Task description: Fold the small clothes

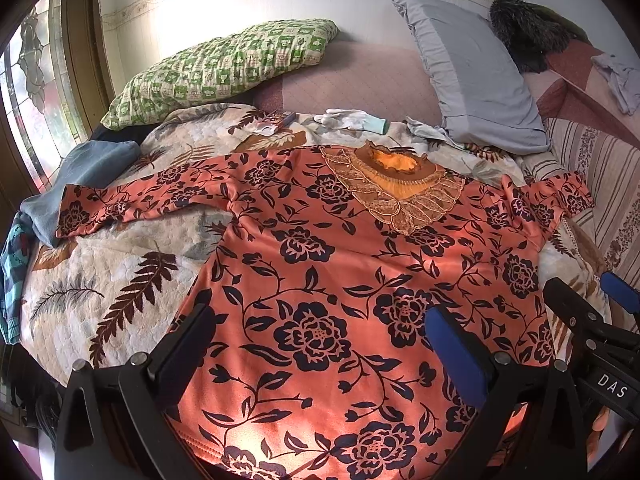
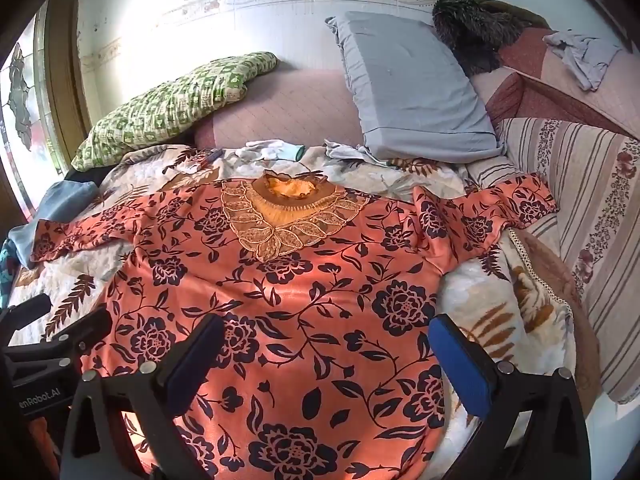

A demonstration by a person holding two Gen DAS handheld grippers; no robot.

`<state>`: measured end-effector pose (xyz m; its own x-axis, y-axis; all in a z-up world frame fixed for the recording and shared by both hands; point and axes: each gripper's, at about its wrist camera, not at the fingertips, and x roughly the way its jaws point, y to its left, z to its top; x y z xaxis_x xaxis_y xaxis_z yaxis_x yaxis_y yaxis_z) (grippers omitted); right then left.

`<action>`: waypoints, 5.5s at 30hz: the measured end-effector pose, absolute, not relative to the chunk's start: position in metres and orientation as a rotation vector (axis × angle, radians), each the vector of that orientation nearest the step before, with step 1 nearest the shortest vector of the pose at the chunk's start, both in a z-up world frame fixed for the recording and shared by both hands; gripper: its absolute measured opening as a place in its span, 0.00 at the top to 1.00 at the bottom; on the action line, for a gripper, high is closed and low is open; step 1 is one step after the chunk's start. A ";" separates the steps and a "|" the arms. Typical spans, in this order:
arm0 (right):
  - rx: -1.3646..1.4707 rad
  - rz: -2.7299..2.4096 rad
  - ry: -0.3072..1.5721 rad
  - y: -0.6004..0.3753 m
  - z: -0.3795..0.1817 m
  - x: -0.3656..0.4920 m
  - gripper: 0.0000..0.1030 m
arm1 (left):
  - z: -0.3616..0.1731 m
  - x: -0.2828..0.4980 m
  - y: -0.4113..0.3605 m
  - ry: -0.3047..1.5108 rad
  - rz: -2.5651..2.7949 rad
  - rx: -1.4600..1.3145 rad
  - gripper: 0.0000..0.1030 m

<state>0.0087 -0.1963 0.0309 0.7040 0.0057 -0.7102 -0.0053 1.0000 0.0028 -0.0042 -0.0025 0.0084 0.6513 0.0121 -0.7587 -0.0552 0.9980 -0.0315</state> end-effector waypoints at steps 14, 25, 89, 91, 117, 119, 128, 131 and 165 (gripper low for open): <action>-0.004 0.002 0.790 -0.196 0.033 0.009 0.00 | 0.010 -0.005 -0.002 0.858 0.040 -0.058 0.00; -0.014 -0.008 0.786 -0.195 0.033 0.008 0.00 | 0.009 -0.006 -0.004 0.853 0.039 -0.053 0.00; 0.956 -0.395 0.755 -0.645 -0.083 0.245 0.23 | -0.081 0.071 0.034 1.057 0.078 -0.094 0.00; 0.971 -0.407 0.735 -0.647 -0.085 0.253 0.30 | -0.085 0.073 0.039 1.064 0.081 -0.102 0.00; 0.553 0.261 0.627 -0.353 0.064 0.250 0.93 | -0.062 0.045 0.092 0.953 0.113 -0.246 0.00; 0.554 0.344 0.666 -0.293 0.053 0.247 0.93 | -0.059 0.040 0.099 0.943 0.124 -0.257 0.00; 0.321 0.559 1.130 -0.123 -0.091 0.228 0.23 | -0.066 0.039 0.123 0.964 0.171 -0.304 0.00; 0.470 0.513 1.064 -0.181 -0.087 0.207 0.23 | -0.068 0.061 0.112 0.976 0.125 -0.302 0.00; 0.953 0.278 0.931 -0.383 -0.073 0.194 0.16 | -0.115 0.245 0.062 1.102 -0.022 -0.150 0.90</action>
